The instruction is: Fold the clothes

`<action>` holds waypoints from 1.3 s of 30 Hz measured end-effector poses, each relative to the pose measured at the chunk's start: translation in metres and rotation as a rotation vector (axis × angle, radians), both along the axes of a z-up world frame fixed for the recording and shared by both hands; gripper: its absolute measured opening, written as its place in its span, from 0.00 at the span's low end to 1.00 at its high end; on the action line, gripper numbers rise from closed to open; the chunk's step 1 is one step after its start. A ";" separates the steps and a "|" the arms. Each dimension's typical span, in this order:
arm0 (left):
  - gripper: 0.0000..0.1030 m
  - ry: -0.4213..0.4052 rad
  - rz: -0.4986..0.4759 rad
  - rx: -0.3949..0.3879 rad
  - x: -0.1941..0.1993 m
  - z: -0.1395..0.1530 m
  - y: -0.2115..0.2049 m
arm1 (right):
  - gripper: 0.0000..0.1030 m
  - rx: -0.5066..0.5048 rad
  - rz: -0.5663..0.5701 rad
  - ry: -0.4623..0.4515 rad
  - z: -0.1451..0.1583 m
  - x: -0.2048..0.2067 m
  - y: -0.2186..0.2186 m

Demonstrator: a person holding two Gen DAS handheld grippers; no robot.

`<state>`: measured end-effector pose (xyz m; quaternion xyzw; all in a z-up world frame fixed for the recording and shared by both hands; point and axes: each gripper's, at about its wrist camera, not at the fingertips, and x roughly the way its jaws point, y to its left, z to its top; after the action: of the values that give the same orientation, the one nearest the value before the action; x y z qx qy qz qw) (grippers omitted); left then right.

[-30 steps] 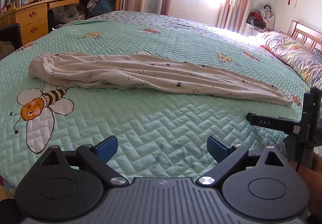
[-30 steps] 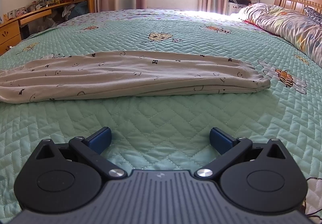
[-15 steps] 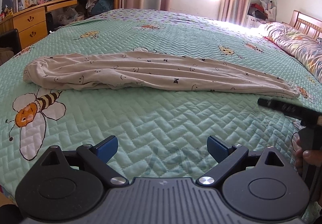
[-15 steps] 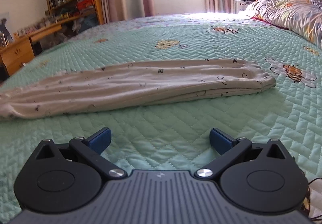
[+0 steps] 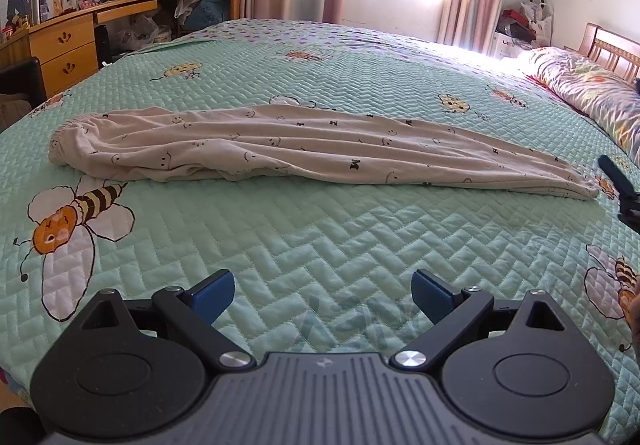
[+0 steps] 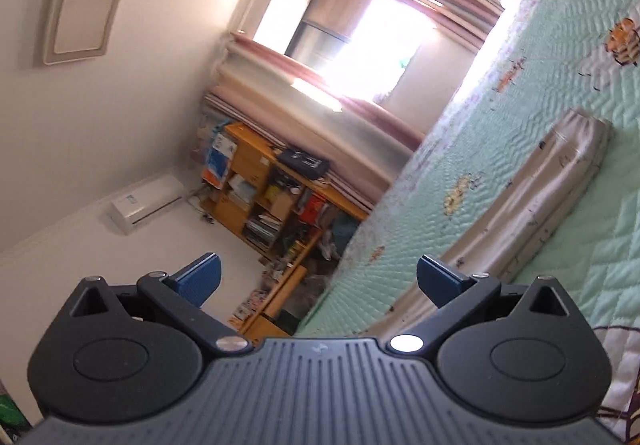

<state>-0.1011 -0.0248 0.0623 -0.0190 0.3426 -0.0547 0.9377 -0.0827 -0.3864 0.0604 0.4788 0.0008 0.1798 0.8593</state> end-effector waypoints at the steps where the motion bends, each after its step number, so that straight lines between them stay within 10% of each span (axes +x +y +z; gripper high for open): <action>1: 0.93 -0.005 0.007 -0.007 0.000 0.001 0.002 | 1.00 0.014 0.004 -0.011 0.001 -0.003 -0.002; 8: 0.93 -0.060 0.057 -0.083 -0.001 0.017 0.024 | 1.00 0.298 0.116 0.040 -0.034 0.002 -0.019; 21: 0.94 -0.040 0.335 -0.437 0.044 0.014 0.167 | 1.00 0.168 0.120 0.186 -0.039 0.005 0.008; 27: 0.94 -0.061 0.387 -0.209 0.072 0.006 0.187 | 1.00 0.128 0.096 0.219 -0.037 0.008 0.018; 39: 0.99 -0.125 0.304 -0.008 0.083 -0.040 0.159 | 1.00 -0.420 -0.168 0.326 0.003 -0.002 0.057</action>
<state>-0.0180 0.1347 0.0220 -0.0711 0.2763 0.0852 0.9546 -0.0852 -0.3297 0.0635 0.3112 0.1369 0.0245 0.9401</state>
